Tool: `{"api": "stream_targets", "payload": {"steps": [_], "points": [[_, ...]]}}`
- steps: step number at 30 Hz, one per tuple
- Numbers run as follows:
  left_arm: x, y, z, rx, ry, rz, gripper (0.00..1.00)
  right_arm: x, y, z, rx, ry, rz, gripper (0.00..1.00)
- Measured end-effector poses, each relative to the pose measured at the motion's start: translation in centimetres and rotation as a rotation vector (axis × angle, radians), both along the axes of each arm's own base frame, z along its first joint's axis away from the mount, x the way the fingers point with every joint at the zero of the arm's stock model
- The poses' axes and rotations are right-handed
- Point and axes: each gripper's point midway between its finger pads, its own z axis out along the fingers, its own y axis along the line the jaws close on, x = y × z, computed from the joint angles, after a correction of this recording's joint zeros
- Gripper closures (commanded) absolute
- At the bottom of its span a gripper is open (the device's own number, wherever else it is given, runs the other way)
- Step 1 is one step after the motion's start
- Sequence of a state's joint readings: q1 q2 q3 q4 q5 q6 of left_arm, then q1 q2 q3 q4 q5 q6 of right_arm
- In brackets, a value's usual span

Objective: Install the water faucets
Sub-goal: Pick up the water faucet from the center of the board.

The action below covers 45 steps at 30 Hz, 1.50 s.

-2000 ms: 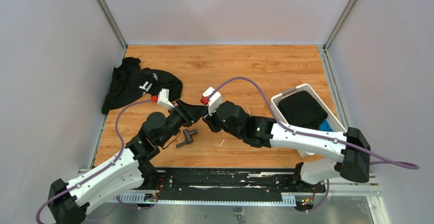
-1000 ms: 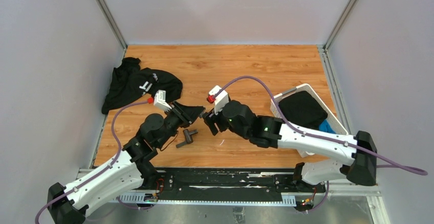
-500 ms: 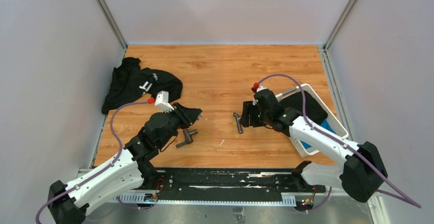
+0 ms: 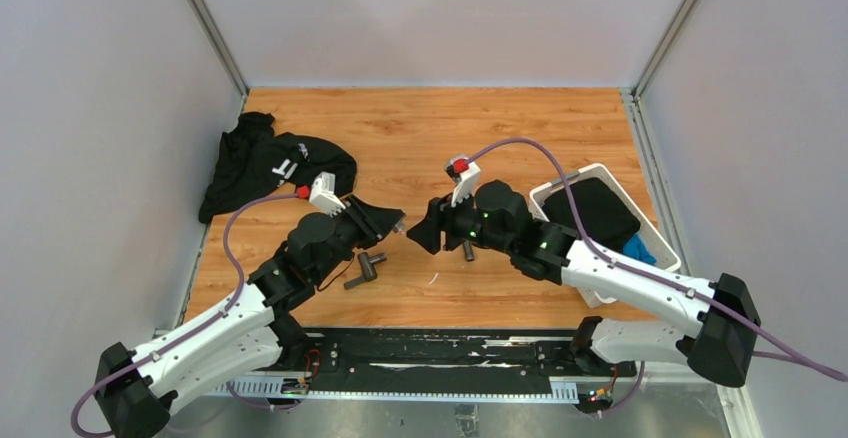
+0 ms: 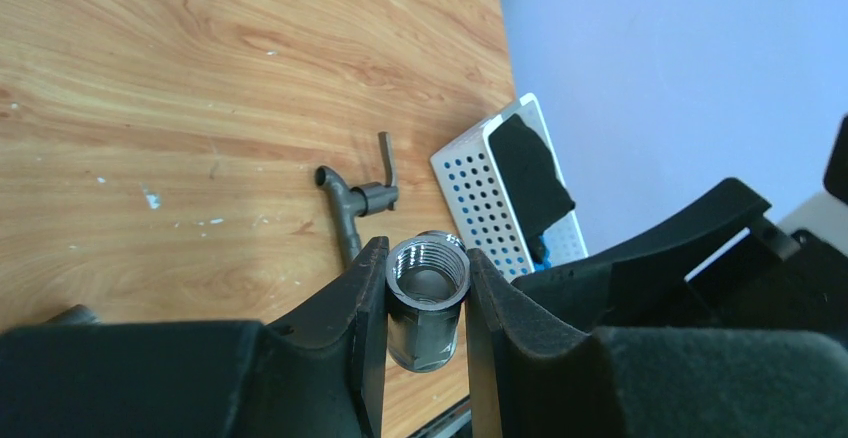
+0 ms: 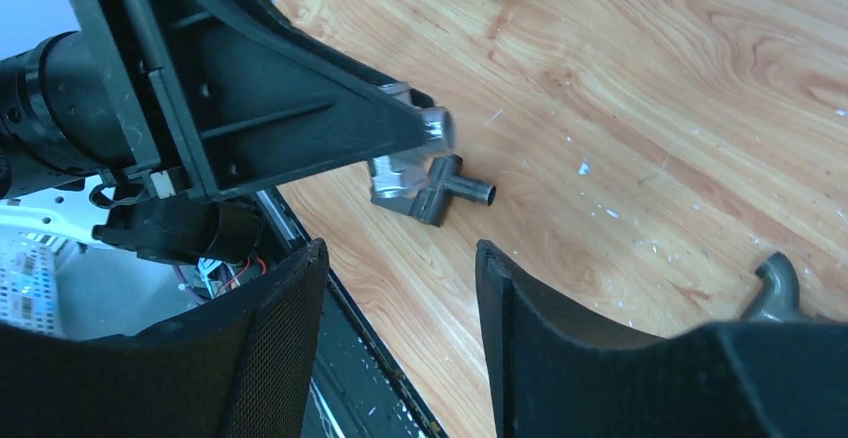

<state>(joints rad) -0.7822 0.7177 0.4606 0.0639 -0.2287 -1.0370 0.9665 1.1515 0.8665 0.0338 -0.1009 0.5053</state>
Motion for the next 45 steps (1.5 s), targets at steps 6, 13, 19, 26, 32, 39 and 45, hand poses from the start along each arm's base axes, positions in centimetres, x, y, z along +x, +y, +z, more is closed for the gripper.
{"api": "stream_targets", "payload": {"steps": [6, 13, 19, 26, 32, 39, 45], "points": [[0.0, -0.2, 0.9, -0.051, 0.017, 0.010, 1.00, -0.9, 2.4, -0.1, -0.047, -0.060, 0.013, 0.44], [-0.1, -0.1, 0.9, -0.054, 0.027, 0.011, 1.00, 0.3, 3.9, -1.4, -0.118, -0.091, -0.008, 0.55], [-0.1, 0.0, 0.9, -0.055, 0.026, 0.016, 1.00, 0.8, 5.0, -1.3, -0.135, -0.110, 0.003, 0.66], [-0.1, 0.3, 0.8, -0.049, 0.033, 0.024, 1.00, 0.8, 5.3, -1.8, -0.159, -0.120, 0.014, 0.74], [-0.2, 0.4, 0.9, -0.050, 0.033, 0.024, 1.00, 0.8, 5.3, -1.7, -0.165, -0.135, 0.010, 1.00], [-0.3, 0.4, 1.0, -0.038, 0.041, 0.023, 0.53, 0.8, 5.3, -1.6, -0.167, -0.149, 0.014, 1.00], [-0.4, 0.2, 0.7, -0.024, 0.050, 0.010, 0.46, 0.9, 5.0, -1.7, -0.189, -0.165, 0.014, 1.00]]}}
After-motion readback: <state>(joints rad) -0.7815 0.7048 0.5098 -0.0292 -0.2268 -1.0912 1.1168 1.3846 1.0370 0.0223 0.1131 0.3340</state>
